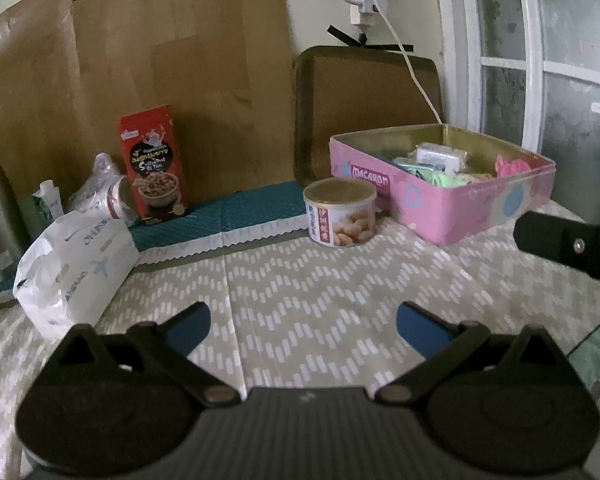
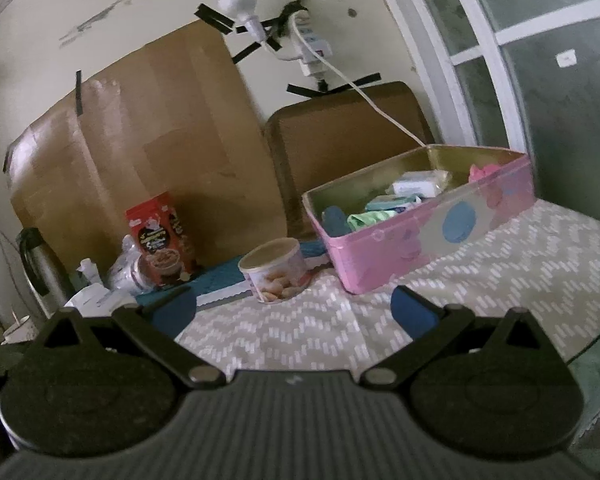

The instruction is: Organize soft objects

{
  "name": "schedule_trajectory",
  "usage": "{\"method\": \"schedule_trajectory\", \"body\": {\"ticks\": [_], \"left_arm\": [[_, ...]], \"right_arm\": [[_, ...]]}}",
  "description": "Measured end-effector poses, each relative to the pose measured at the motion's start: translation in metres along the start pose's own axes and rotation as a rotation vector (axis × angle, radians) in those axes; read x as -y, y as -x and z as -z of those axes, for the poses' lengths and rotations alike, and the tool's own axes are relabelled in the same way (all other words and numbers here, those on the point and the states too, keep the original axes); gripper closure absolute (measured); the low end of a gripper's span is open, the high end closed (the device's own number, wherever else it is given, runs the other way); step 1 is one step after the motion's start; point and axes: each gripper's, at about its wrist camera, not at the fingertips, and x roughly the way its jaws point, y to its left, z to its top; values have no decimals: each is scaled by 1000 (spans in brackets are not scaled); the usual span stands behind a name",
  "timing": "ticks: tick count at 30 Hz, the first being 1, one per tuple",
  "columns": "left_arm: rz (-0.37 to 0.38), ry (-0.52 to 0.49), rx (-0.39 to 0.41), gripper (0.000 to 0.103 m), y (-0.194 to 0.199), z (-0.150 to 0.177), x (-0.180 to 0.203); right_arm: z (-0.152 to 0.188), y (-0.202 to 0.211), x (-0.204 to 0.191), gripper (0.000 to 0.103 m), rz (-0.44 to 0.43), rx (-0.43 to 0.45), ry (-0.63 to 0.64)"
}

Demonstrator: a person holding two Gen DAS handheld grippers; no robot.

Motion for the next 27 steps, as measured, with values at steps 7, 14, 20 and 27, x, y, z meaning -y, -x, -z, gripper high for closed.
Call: {"method": "schedule_trajectory", "body": {"ticks": [7,14,20,27], "left_arm": [[-4,-30,-25,0,-4,2,4],[-2,-22,-23,0,-3,1,1],[11,19,5,0,5,-4,-2],[17,11,39,0,16,-7,8]], "right_arm": [[3,-4,5,0,10,-27,-36],[2,-4,6,0,16,-33,-43],[-2,0,4,0,19,-11,-22],[-11,8,8,0,59,-22,-28]]}}
